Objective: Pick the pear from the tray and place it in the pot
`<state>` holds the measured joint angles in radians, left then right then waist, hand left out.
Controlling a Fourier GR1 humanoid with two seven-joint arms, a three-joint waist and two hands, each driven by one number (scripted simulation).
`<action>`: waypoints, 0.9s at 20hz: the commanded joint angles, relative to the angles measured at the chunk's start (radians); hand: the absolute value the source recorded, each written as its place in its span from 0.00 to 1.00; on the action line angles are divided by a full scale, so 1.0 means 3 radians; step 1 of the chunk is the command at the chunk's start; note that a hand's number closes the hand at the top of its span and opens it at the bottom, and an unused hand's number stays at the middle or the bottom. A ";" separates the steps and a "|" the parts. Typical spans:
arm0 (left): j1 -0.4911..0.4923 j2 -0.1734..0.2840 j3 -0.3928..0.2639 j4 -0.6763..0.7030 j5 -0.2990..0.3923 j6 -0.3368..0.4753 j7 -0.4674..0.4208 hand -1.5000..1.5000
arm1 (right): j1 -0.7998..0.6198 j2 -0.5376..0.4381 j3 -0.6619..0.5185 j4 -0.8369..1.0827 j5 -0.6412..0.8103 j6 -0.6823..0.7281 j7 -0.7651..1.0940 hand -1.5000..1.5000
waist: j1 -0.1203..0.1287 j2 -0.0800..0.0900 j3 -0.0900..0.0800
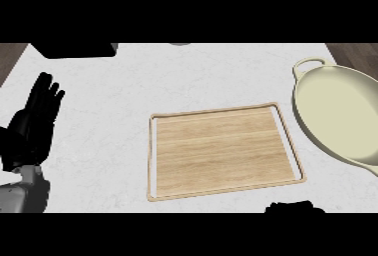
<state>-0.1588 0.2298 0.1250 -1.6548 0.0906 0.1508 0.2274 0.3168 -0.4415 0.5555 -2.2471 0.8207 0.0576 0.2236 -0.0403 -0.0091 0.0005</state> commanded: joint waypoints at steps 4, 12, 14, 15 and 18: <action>0.0099 0.0024 0.0002 -0.0198 0.0065 -0.0063 0.0113 0.50 | 0.0380 -0.0016 -0.0840 -0.0884 -0.0335 -0.0420 0.0074 1.00 | 0.0051 0.0003 0.0001; 0.0013 -0.0023 -0.0048 -0.0148 0.0023 -0.0055 0.0104 0.50 | 0.0065 0.0041 -0.1933 -0.0555 -0.1142 -0.0332 -0.0011 1.00 | 0.0097 0.0023 0.0002; 0.0002 -0.0042 -0.0070 -0.0106 -0.0041 -0.0022 0.0082 0.50 | -0.0020 0.0068 -0.2136 -0.0306 -0.1298 -0.0359 -0.0193 1.00 | 0.0100 0.0025 0.0002; -0.0138 0.0051 0.0067 -0.0058 0.0071 -0.0069 0.0115 0.50 | -0.0166 0.0007 -0.2285 -0.0348 -0.1558 -0.0177 -0.0007 1.00 | 0.0098 0.0028 0.0000; -0.0139 -0.0139 -0.0148 0.0031 -0.0135 0.0050 0.0029 0.50 | -0.0606 -0.0197 -0.2762 0.0267 -0.1938 -0.0025 -0.0157 1.00 | 0.0130 0.0036 0.0000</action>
<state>-0.1771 0.2116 0.1027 -1.6715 0.0775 0.1474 0.2437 0.2487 -0.4526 -0.1243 -2.2601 0.4126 -0.0155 0.1701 -0.0106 -0.0010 0.0008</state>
